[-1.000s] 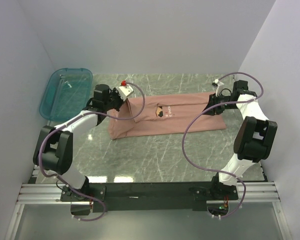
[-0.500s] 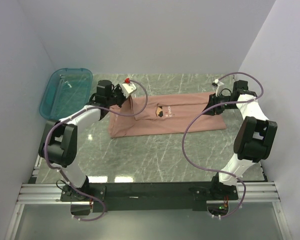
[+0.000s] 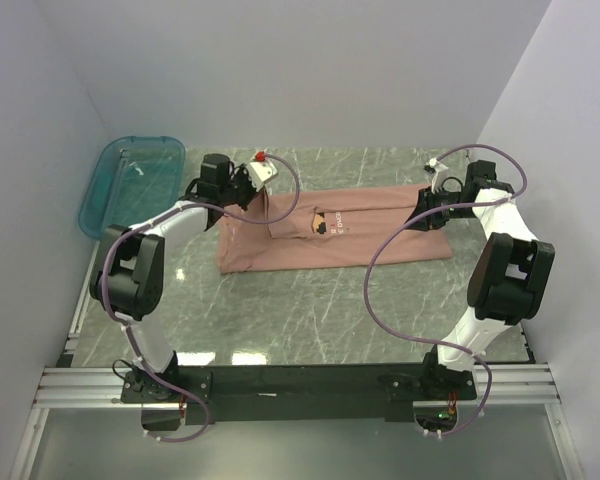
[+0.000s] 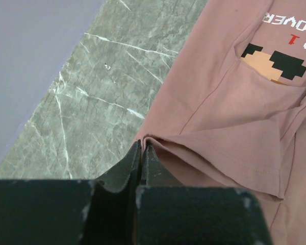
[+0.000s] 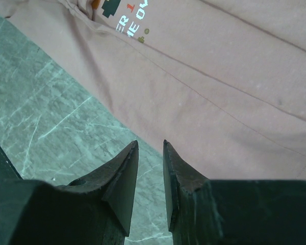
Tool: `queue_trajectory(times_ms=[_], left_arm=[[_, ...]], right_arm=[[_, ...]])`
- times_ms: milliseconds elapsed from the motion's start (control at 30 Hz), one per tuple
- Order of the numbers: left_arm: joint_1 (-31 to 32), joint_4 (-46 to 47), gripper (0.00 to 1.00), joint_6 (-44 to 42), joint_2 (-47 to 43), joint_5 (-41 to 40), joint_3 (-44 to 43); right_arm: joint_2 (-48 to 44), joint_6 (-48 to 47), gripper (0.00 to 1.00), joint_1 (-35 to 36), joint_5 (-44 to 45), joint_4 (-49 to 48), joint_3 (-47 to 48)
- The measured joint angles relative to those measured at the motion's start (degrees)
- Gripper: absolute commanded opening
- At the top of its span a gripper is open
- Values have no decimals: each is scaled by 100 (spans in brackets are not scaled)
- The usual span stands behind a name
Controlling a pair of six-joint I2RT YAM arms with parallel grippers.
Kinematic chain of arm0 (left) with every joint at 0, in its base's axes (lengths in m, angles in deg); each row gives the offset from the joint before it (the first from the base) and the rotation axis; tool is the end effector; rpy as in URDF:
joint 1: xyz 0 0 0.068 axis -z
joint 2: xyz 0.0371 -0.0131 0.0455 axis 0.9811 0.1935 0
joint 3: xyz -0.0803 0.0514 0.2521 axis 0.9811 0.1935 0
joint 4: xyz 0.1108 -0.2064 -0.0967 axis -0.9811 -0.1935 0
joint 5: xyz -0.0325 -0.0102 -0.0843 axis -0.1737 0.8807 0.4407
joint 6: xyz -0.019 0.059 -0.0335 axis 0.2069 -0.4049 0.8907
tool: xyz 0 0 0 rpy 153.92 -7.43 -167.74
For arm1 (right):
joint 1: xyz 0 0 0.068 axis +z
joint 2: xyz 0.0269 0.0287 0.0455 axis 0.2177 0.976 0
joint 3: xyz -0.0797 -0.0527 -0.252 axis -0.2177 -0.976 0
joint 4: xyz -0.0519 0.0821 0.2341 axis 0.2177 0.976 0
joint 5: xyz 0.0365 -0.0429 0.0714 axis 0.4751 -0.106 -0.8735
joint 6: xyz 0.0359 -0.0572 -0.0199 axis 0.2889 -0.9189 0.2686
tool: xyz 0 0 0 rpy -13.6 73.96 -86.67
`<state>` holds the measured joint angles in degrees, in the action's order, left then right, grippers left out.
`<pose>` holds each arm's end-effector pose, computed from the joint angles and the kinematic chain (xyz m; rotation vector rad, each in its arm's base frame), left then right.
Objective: Fold and stack the t-shirts
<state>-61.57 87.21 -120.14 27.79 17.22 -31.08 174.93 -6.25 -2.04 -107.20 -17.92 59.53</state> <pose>0.3962 -0.1482 0.2288 1.0691 1.6726 -0.2580 0.3455 -0.0440 0.2292 -0.6186 2.2470 0.8116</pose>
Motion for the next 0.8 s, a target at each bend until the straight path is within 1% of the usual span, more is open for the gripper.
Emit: queue_trajectory(times_ms=[367, 400, 467, 500, 533, 567, 600, 633, 700, 800], left_arm=[[0, -42, 1, 0, 334, -13, -345], [0, -39, 2, 2, 356, -26, -358], [0, -48, 15, 7, 378, -57, -361], [0, -50, 23, 26, 389, -96, -365], [0, -52, 41, 63, 400, -151, -380], [0, -50, 49, 85, 415, -192, -398], [0, -52, 55, 173, 428, -243, -426], [0, -46, 64, 273, 437, -319, -452], [-2, -55, 68, 544, 437, -535, -549], [-26, -190, 72, 1078, 413, -916, -859]], right_arm=[[0, -48, 34, 17, 4, 13, 0], [0, -55, 34, 24, 4, 15, 0], [0, -63, 34, 33, 7, 20, 0], [0, -72, 34, 42, 11, 24, 0], [0, -81, 34, 57, 15, 26, 0], [0, -83, 34, 81, 26, 28, 0], [0, -87, 34, 116, 48, 31, 0], [0, -105, 34, 162, 72, 31, 0], [0, -133, 34, 304, 168, 35, 0], [-11, -219, 37, 739, 354, 33, 2]])
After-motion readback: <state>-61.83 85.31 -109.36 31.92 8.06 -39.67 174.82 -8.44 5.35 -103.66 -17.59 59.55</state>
